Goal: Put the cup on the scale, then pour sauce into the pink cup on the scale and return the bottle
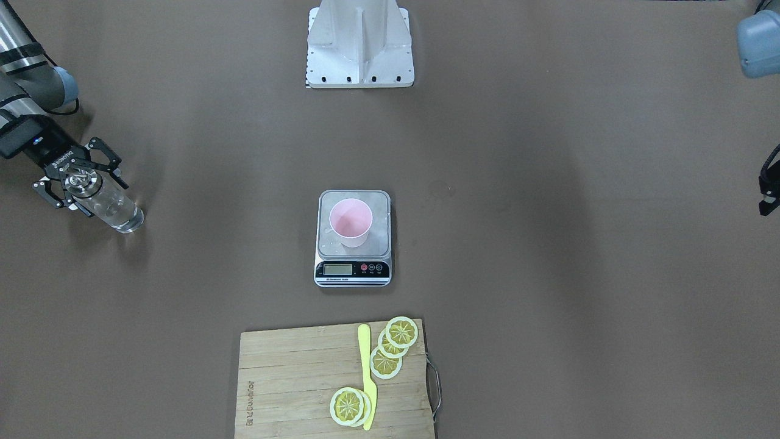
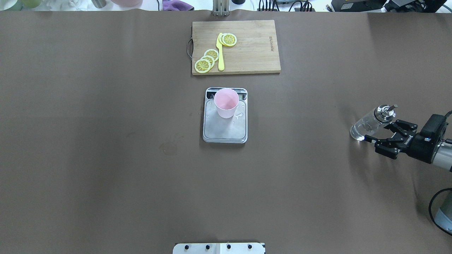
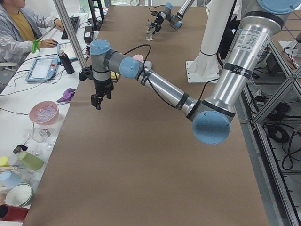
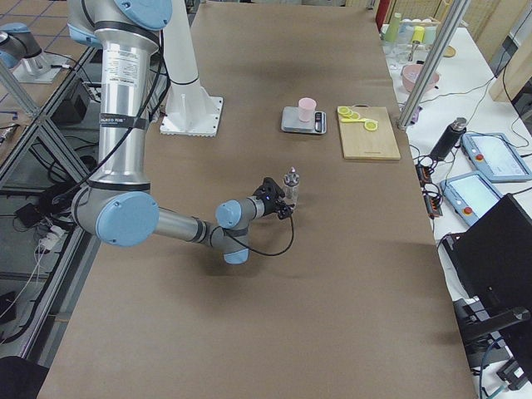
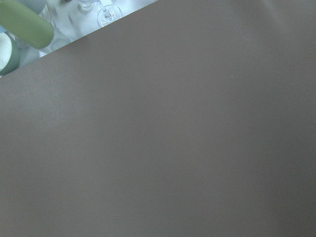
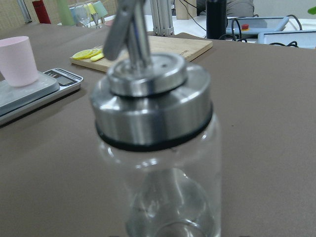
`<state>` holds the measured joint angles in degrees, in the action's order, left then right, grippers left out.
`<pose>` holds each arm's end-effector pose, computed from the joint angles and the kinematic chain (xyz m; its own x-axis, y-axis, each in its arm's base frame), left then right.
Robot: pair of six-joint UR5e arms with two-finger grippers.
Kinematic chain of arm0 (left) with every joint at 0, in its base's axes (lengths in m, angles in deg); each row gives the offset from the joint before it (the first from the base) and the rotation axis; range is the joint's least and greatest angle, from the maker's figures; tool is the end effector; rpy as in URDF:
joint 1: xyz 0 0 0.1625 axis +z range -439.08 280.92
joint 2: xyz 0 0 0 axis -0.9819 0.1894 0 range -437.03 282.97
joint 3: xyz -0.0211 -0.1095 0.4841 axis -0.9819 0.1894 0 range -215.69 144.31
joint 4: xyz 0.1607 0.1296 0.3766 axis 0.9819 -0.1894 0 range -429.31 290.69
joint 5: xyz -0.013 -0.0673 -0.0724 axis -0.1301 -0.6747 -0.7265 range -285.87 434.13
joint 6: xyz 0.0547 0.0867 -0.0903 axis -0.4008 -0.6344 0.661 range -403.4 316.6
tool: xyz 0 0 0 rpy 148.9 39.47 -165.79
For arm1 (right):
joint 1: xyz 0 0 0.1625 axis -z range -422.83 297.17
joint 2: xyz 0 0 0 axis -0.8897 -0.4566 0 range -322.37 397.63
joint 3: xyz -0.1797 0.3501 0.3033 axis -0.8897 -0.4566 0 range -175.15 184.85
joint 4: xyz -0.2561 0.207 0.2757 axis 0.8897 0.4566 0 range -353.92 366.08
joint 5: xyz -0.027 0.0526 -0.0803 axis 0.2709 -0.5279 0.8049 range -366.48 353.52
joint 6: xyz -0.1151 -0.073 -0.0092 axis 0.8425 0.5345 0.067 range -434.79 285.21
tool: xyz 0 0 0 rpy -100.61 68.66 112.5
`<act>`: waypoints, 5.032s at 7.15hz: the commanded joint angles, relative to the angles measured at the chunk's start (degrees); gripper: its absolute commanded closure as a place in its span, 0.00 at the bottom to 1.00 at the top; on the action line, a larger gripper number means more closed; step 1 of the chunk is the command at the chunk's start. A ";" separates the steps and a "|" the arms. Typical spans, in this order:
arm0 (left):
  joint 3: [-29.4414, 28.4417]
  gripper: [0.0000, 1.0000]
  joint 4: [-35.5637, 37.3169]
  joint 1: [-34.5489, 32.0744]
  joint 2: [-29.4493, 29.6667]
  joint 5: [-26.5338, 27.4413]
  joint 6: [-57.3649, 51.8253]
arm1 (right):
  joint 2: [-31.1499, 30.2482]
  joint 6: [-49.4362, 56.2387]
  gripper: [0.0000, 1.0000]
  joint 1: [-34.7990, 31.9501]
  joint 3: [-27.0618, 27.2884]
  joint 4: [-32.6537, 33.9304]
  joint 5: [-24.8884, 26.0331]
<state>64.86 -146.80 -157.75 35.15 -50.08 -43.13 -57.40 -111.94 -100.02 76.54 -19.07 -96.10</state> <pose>0.0751 -0.6617 0.4733 0.7735 0.3487 -0.5292 -0.1807 0.9217 0.3432 -0.2890 -0.3878 0.7151 0.4707 -0.6433 0.6038 -0.3883 0.4635 0.7965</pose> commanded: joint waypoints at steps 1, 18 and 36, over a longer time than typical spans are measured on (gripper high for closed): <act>0.26 0.03 0.50 0.00 0.33 0.03 0.00 | 2.38 -0.03 0.15 1.05 -0.23 0.19 4.95; -1.32 0.03 -0.11 -0.87 -3.43 -0.50 -5.23 | 31.75 8.85 1.00 12.65 29.12 100.34 30.08; -8.79 0.03 1.64 -4.48 -6.70 -9.90 -10.99 | 45.02 39.95 1.00 15.83 23.85 141.16 49.62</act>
<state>56.04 -145.15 -162.23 28.45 -60.03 -54.15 -12.53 -74.52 -84.14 100.77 121.31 -47.11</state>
